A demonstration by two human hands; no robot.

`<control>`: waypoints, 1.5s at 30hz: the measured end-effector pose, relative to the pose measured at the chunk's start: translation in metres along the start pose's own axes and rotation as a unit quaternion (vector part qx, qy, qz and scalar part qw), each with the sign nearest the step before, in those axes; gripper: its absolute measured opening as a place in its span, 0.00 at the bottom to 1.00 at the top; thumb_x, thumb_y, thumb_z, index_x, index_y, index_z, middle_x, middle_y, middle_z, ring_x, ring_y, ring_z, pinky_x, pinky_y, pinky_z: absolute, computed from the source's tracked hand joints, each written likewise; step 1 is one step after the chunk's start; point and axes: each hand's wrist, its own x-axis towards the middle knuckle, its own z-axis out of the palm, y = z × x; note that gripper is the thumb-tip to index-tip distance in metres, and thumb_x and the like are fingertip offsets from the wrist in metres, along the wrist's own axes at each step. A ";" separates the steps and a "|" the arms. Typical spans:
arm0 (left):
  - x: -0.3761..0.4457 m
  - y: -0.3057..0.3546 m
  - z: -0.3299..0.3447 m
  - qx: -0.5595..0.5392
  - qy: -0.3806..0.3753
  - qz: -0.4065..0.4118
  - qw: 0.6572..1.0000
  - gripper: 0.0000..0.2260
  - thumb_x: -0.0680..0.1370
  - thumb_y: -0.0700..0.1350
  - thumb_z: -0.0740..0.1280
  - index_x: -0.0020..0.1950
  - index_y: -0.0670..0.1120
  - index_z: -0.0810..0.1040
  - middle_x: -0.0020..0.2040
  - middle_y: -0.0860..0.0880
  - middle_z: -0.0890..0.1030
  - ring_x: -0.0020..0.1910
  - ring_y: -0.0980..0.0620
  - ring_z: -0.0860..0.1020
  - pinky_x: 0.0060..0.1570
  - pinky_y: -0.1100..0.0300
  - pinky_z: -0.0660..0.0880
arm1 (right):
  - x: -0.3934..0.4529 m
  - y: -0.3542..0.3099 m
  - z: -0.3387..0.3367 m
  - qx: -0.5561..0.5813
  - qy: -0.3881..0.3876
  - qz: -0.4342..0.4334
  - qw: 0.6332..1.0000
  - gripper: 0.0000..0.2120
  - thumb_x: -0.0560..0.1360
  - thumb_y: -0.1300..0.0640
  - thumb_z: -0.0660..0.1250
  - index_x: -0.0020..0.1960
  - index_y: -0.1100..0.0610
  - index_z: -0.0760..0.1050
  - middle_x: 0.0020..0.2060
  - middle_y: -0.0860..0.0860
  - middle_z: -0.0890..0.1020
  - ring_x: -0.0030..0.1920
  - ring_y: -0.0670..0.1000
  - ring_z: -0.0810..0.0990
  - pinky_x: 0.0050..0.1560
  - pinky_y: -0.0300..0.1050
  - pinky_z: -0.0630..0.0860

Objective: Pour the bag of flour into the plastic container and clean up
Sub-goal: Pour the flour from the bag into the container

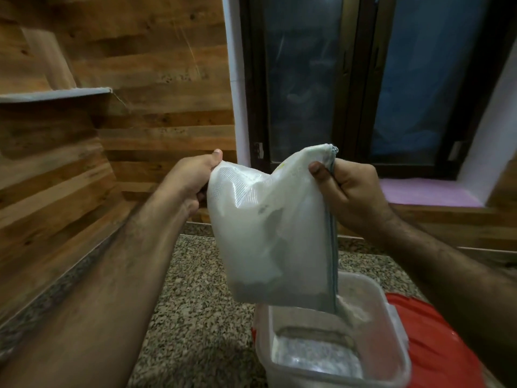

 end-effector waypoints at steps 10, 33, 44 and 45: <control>-0.035 0.009 0.026 0.070 0.008 0.030 0.997 0.18 0.83 0.57 0.70 0.51 0.42 0.85 0.46 0.40 0.87 0.46 0.38 0.86 0.48 0.46 0.84 | -0.051 0.016 -0.022 0.092 -0.012 0.121 0.988 0.23 0.85 0.46 0.64 0.37 0.59 0.80 0.29 0.46 0.79 0.29 0.46 0.75 0.27 0.46 0.70; -0.065 0.011 0.104 0.226 -0.004 0.091 0.970 0.22 0.83 0.60 0.67 0.64 0.43 0.81 0.43 0.48 0.75 0.38 0.52 0.74 0.34 0.59 0.70 | -0.138 0.066 -0.059 0.098 -0.026 0.233 0.967 0.22 0.86 0.53 0.65 0.33 0.48 0.77 0.26 0.35 0.77 0.29 0.37 0.74 0.33 0.33 0.70; -0.066 0.009 0.134 0.342 0.016 0.125 0.931 0.19 0.84 0.58 0.68 0.63 0.43 0.83 0.47 0.48 0.78 0.36 0.52 0.73 0.33 0.62 0.71 | -0.151 0.075 -0.099 0.017 -0.140 0.351 0.926 0.24 0.77 0.36 0.72 0.41 0.57 0.86 0.36 0.54 0.88 0.34 0.51 0.81 0.39 0.51 0.79; -0.064 0.008 0.136 0.354 0.017 0.135 0.925 0.19 0.84 0.58 0.68 0.62 0.43 0.84 0.49 0.47 0.80 0.37 0.52 0.74 0.35 0.61 0.73 | -0.146 0.074 -0.114 -0.013 -0.178 0.373 0.910 0.22 0.74 0.36 0.75 0.41 0.56 0.87 0.37 0.54 0.88 0.35 0.51 0.83 0.40 0.51 0.80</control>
